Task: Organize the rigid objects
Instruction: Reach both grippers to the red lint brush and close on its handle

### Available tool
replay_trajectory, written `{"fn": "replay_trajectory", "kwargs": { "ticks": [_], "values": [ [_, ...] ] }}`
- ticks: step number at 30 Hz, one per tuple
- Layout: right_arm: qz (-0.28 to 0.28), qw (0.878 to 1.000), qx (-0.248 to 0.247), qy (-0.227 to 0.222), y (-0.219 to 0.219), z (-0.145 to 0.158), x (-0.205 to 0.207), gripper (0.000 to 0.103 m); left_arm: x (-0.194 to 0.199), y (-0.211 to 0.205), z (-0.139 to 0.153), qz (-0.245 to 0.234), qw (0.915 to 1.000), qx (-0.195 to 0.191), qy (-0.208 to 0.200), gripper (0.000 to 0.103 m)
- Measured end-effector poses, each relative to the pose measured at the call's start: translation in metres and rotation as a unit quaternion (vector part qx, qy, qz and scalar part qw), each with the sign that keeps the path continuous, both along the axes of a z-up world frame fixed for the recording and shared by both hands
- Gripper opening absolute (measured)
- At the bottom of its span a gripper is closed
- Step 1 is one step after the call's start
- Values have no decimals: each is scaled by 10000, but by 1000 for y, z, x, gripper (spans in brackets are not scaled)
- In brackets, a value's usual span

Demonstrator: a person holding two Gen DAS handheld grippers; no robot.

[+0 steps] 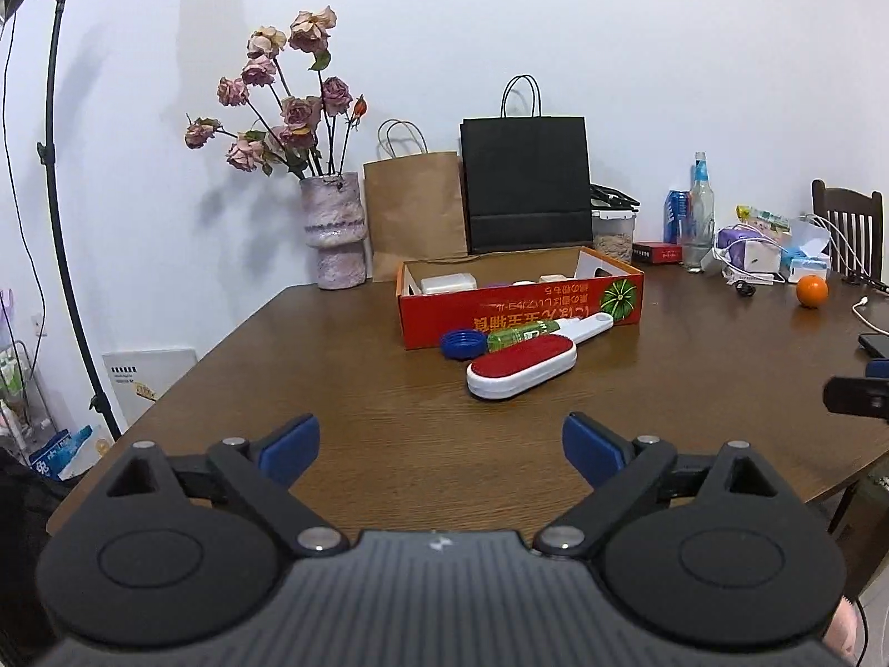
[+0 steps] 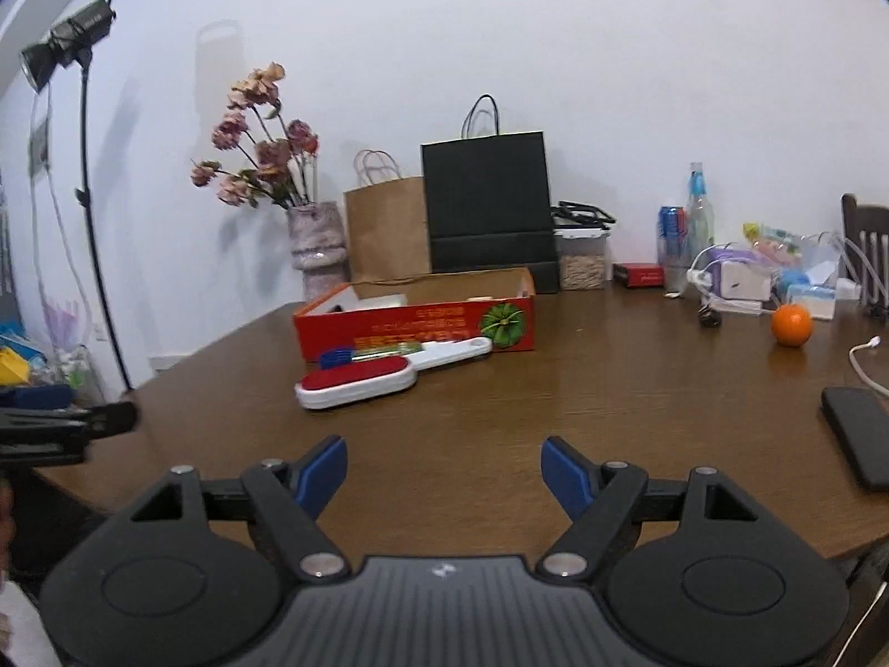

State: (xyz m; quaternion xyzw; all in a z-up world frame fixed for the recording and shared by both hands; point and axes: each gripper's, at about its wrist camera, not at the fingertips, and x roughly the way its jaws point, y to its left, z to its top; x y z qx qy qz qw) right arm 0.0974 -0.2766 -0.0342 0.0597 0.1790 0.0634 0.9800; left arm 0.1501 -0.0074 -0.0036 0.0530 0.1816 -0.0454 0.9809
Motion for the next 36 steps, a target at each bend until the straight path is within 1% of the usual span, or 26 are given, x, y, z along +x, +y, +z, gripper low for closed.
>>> {"fn": "replay_trajectory", "kwargs": {
  "ticks": [2, 5, 8, 10, 11, 12, 13, 15, 16, 18, 19, 20, 21, 22, 24, 26, 28, 29, 30, 31, 34, 35, 36],
  "values": [
    [-22, 9999, -98, -61, -1, 3, -3, 80, 2, 1, 0, -88, 9998, -158, 55, 96],
    [-32, 9999, -80, -81, -7, 5, 5, 80, 9, 0, -4, -120, 9993, -310, 183, 96],
    [-116, 9999, -110, 63, -12, 5, 25, 79, 28, -2, -10, -77, 9986, -363, 382, 96],
    [-75, 9999, -62, 29, -15, 8, 39, 79, 43, -5, -11, -55, 9981, -417, 460, 96],
    [-23, 10000, -40, 17, -17, 8, 47, 78, 51, -6, -12, -64, 9978, -465, 462, 96],
    [6, 10000, -41, 36, -18, 8, 57, 75, 57, -7, -12, -72, 9977, -499, 463, 96],
    [14, 10000, -56, 71, -19, 9, 69, 72, 68, -9, -12, -73, 9974, -532, 477, 96],
    [22, 9998, -69, 182, -21, 11, 94, 60, 86, -14, -12, -122, 9972, -555, 496, 94],
    [38, 9998, -40, 208, -21, 13, 108, 58, 99, -18, -13, -164, 9971, -541, 518, 92],
    [140, 9996, -4, 225, -22, 15, 137, 57, 124, -25, -16, -209, 9969, -523, 557, 82],
    [189, 9995, -24, 260, -22, 16, 154, 56, 136, -28, -17, -207, 9965, -537, 614, 80],
    [226, 9993, -55, 279, -23, 16, 171, 52, 149, -30, -19, -228, 9956, -599, 686, 77],
    [249, 9991, -80, 321, -23, 15, 189, 48, 163, -31, -21, -250, 9943, -690, 769, 75],
    [255, 9989, -103, 392, -23, 15, 212, 46, 177, -32, -24, -236, 9929, -780, 867, 74],
    [285, 9984, -110, 479, -26, 12, 248, 44, 200, -33, -30, -188, 9901, -948, 1022, 73],
    [283, 9971, -134, 689, -26, 4, 289, 43, 219, -30, -37, -129, 9866, -1115, 1186, 72],
    [294, 9955, -139, 895, -27, -8, 324, 42, 233, -28, -45, -104, 9835, -1224, 1325, 71],
    [261, 9942, -138, 1031, -27, -14, 339, 37, 238, -28, -48, -85, 9826, -1244, 1376, 67],
    [246, 9934, -129, 1113, -28, -20, 352, 35, 241, -28, -52, -49, 9818, -1251, 1427, 62],
    [232, 9927, -117, 1178, -28, -26, 362, 35, 245, -27, -55, -36, 9807, -1261, 1491, 60],
    [187, 9914, -80, 1295, -32, -41, 379, 31, 249, -21, -61, -105, 9779, -1426, 1527, 58],
    [198, 9909, -31, 1328, -34, -45, 382, 28, 250, -20, -61, -115, 9773, -1462, 1529, 57],
    [227, 9909, 55, 1328, -37, -48, 384, 28, 251, -18, -61, -137, 9766, -1519, 1515, 55]
  ]
}}
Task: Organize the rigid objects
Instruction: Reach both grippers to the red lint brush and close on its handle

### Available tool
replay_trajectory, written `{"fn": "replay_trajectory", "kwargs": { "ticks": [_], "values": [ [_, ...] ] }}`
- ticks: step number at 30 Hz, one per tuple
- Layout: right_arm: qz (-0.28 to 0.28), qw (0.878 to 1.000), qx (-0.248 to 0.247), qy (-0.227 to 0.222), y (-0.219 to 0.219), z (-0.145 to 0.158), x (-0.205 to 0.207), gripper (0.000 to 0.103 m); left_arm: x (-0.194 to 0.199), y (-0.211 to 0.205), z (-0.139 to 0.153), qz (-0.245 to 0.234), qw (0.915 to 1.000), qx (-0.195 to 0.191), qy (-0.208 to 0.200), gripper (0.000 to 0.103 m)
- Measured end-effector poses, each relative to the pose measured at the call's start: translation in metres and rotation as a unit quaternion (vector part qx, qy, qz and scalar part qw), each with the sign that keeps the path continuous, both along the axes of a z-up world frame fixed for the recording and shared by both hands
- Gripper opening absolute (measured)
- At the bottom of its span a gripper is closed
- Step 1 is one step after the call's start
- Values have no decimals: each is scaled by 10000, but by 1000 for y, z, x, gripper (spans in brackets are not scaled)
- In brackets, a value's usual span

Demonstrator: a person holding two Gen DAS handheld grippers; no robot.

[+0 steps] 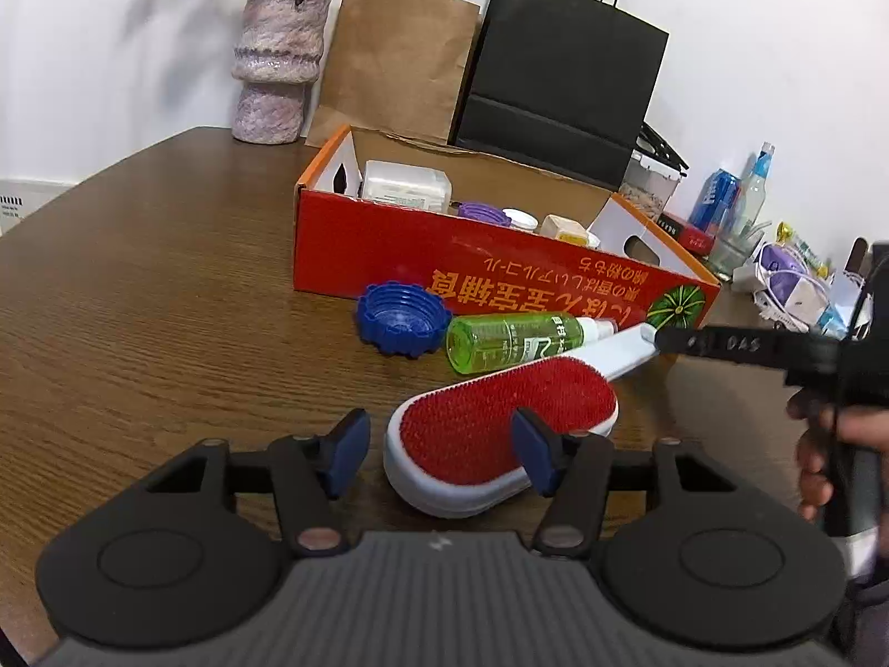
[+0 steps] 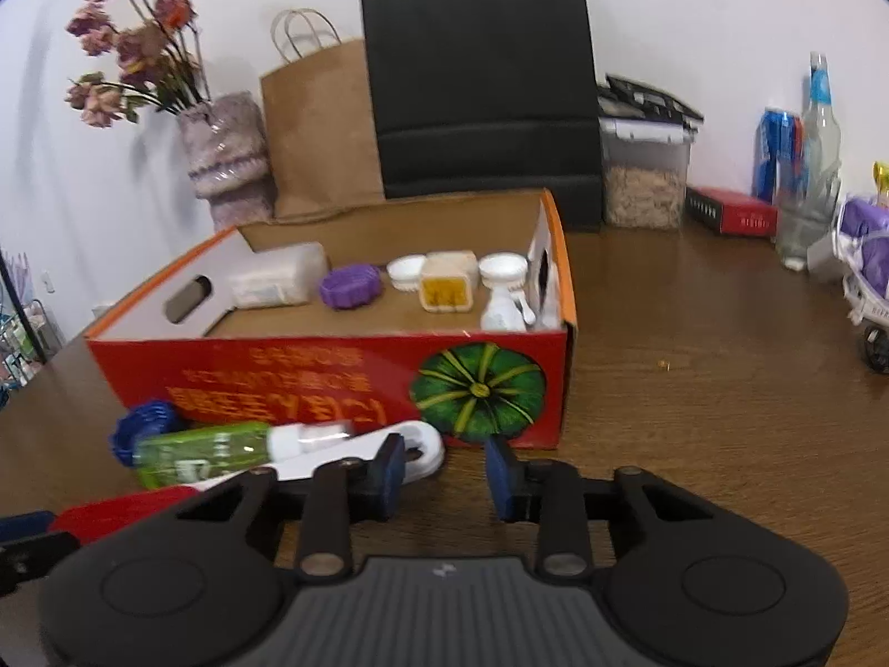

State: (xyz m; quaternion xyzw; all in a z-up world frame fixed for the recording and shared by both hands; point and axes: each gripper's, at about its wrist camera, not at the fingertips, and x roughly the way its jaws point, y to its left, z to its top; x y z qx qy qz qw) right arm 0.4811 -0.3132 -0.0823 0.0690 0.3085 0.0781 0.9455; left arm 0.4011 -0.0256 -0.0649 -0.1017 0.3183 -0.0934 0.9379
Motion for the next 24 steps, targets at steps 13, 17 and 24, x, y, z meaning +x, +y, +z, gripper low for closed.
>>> {"fn": "replay_trajectory", "kwargs": {
  "ticks": [13, 17, 24],
  "values": [
    [-93, 9991, 353, 208, -13, -8, 3, 18, 34, 1, 6, 28, 10000, 8, 11, 46],
    [-146, 9972, 671, 280, -20, -10, -2, 12, 39, -1, 6, 58, 9999, 72, -39, 45],
    [-376, 9971, 653, 122, -20, -6, -35, 10, 22, -10, 19, 58, 9987, 340, -364, 40]
  ]
}}
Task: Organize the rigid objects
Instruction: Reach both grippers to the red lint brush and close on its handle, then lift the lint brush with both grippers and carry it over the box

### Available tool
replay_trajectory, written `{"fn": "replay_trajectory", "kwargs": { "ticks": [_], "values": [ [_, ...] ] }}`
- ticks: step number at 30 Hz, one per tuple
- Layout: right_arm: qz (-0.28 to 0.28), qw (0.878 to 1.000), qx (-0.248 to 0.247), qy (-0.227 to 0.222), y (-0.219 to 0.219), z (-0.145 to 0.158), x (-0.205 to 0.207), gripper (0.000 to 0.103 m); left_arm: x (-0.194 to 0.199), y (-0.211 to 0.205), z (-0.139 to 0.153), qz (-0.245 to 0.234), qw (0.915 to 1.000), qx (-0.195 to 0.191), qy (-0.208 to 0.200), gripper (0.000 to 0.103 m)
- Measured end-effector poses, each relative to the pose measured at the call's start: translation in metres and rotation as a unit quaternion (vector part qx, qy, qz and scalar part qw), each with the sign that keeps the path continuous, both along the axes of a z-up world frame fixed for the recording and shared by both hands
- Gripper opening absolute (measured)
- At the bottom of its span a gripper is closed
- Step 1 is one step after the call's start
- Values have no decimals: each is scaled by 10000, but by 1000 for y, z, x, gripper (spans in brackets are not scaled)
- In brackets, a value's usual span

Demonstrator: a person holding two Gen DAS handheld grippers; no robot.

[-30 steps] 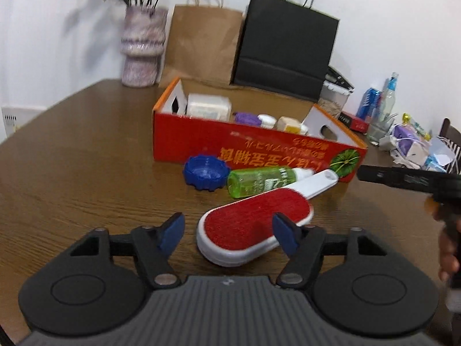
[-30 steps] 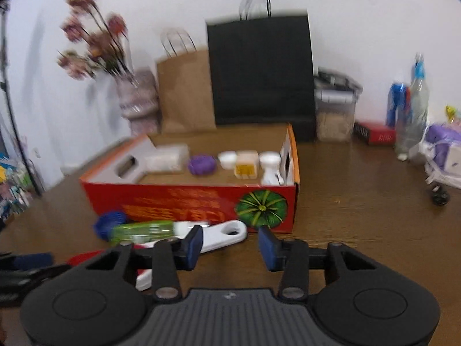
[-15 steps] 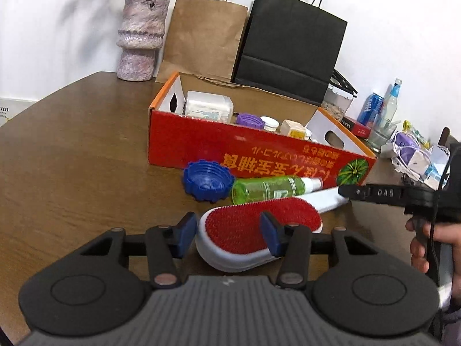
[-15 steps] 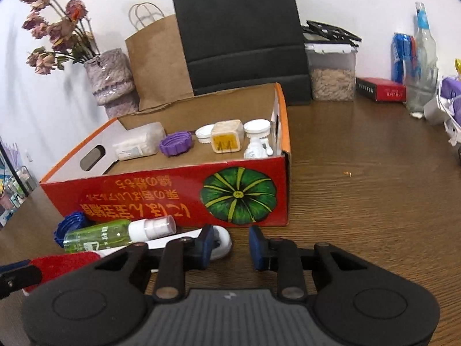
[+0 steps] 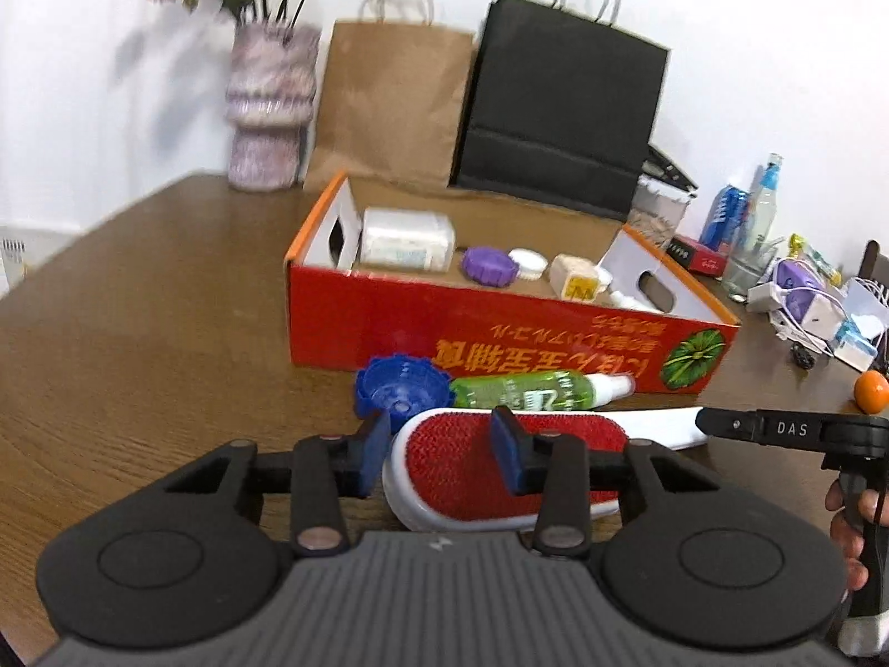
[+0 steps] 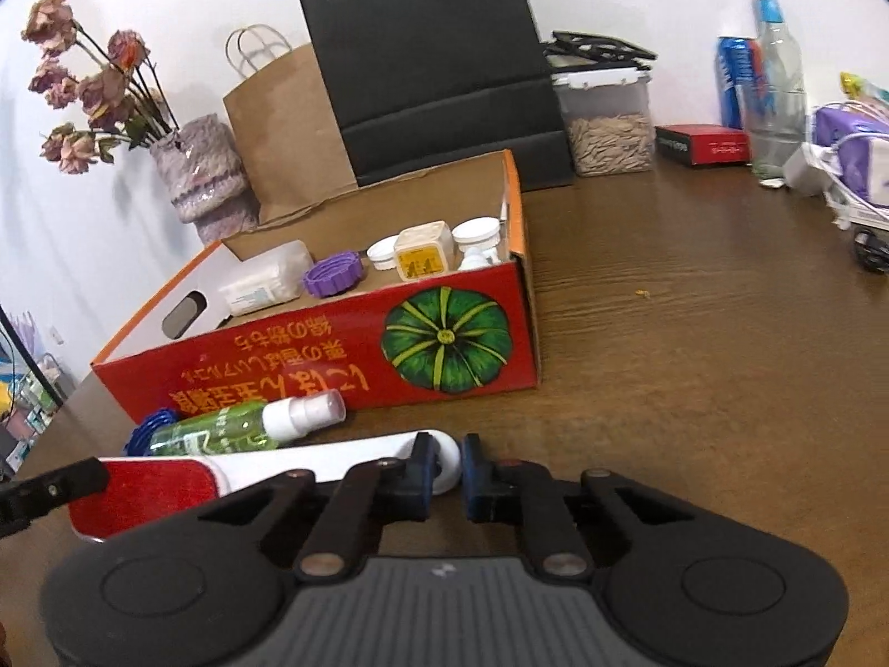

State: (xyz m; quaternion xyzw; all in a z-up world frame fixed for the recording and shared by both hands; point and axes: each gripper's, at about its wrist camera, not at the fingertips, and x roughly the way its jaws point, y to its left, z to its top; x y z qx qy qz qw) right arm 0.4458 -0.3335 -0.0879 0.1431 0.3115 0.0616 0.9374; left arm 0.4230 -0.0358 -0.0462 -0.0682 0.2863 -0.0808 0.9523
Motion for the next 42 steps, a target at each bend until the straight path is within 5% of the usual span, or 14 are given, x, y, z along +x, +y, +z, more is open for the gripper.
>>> {"fn": "replay_trajectory", "kwargs": {
  "ticks": [9, 16, 19, 20, 23, 25, 27, 29, 35, 40, 42],
  "values": [
    [-526, 9951, -497, -676, 19, 24, -126, 11, -82, 1, 25, -55, 9978, -359, -561, 39],
    [-620, 9955, -535, -472, 27, 12, -212, 11, -130, 13, 7, -178, 9979, -615, 6, 39],
    [-504, 9961, -549, -463, 32, 9, -231, 11, -142, 9, -1, -210, 9988, -394, 196, 28],
    [-354, 9976, -396, -435, 33, 8, -233, 10, -144, 8, -3, -415, 9979, -428, 234, 14],
    [-241, 9968, -658, -376, 49, 3, -235, 8, -146, 1, -13, -709, 9935, -699, 551, 13],
    [-261, 9956, -820, -362, 54, 0, -238, 8, -155, -4, -8, -496, 9980, -280, 256, 18],
    [-304, 9965, -702, -338, 52, -1, -241, 10, -164, 2, -2, -408, 9989, -228, 108, 56],
    [-387, 9967, -594, -400, 47, 2, -247, 17, -174, 14, 3, -348, 9991, -246, -3, 66],
    [-251, 9983, -379, -360, 40, 6, -247, 23, -182, 40, 2, -284, 9987, -239, 348, 72],
    [-179, 9986, -412, -279, 44, 3, -243, 25, -176, 41, -12, -328, 9962, -494, 644, 63],
    [-154, 9989, -362, -248, 44, 2, -243, 18, -176, 43, -13, -383, 9951, -650, 632, 56]
  ]
}}
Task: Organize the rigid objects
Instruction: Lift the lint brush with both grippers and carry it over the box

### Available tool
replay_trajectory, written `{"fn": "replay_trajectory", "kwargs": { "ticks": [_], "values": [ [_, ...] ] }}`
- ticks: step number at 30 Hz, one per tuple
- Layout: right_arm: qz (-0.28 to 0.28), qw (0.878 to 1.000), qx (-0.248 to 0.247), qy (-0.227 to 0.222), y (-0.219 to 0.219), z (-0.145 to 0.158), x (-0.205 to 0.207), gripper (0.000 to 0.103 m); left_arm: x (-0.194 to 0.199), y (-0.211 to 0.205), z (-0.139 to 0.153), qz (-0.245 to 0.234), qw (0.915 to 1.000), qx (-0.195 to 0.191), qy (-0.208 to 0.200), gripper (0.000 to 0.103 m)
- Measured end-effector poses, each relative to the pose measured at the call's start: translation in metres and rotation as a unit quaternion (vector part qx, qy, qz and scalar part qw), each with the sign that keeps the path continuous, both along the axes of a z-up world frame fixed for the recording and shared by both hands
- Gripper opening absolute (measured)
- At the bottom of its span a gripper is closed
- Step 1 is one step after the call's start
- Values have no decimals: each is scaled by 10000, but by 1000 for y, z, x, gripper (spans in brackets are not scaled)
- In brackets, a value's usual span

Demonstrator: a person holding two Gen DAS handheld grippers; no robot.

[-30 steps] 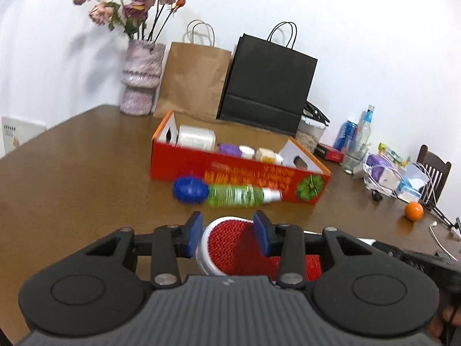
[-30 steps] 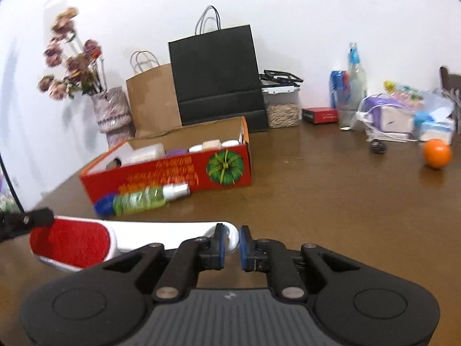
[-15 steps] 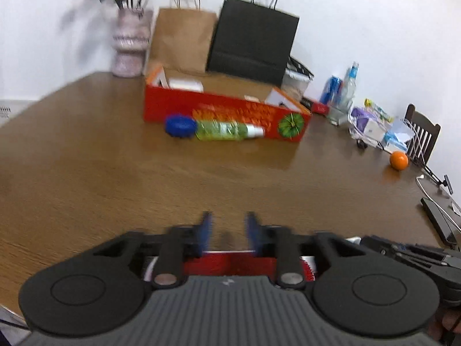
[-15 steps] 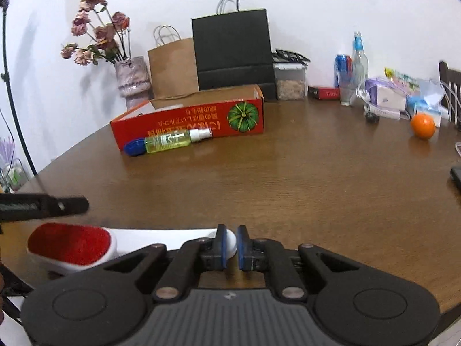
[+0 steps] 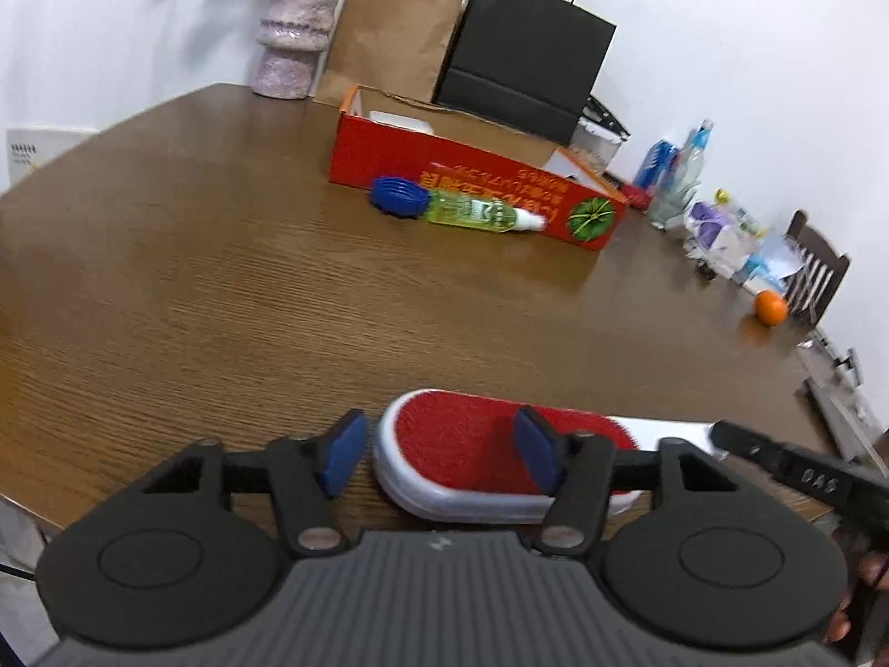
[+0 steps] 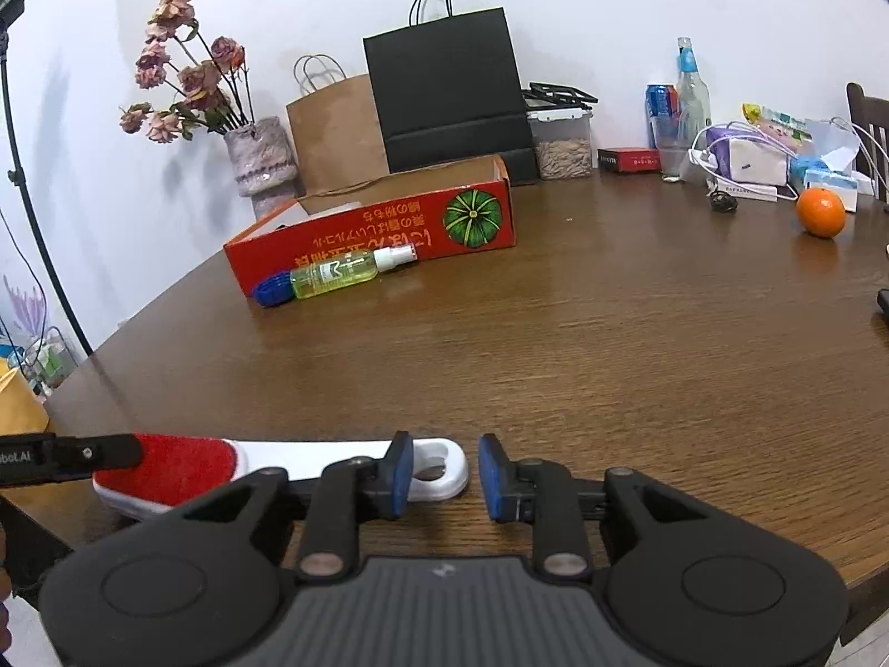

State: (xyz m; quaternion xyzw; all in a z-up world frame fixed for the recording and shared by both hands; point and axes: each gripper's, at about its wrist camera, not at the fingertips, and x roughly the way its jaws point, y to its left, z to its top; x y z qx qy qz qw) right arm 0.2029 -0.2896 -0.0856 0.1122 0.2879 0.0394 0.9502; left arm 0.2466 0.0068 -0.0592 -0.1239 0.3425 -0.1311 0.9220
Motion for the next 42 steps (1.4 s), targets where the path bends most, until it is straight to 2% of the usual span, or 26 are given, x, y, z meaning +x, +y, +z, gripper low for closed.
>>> {"fn": "replay_trajectory", "kwargs": {
  "ticks": [2, 9, 12, 17, 21, 26, 30, 35, 37, 42],
  "values": [
    [-35, 9999, -105, 49, 1, -1, 1, 12, 1, -2, 0, 59, 10000, 48, -21, 53],
    [-152, 9999, 54, -26, -2, -7, 2, 12, -2, -7, 2, 251, 9995, 66, -191, 46],
    [-157, 9995, 61, -275, -3, -2, 3, 12, 1, -9, 9, 366, 9987, 56, -362, 46],
    [-257, 9948, 174, -975, -15, 29, 22, 12, 21, -13, 40, 274, 9948, -77, -975, 45],
    [-208, 9906, 126, -1344, -22, 64, 66, 12, 67, -13, 72, 211, 9900, -164, -1385, 45],
    [-164, 9887, 101, -1484, -29, 108, 158, 12, 150, -19, 109, 314, 9888, -260, -1433, 45],
    [-47, 9945, 231, -1025, -33, 115, 252, 12, 232, -18, 115, 402, 9920, -208, -1175, 44],
    [70, 9997, 211, -64, -26, 86, 359, 12, 322, -15, 90, 496, 9972, 72, -549, 44],
    [73, 9995, 183, 236, -22, 70, 388, 12, 351, -12, 74, 594, 9980, 91, -171, 44],
    [234, 9947, -240, 975, -5, 36, 437, 12, 389, -16, 46, 686, 9965, 452, 181, 45]
  ]
}}
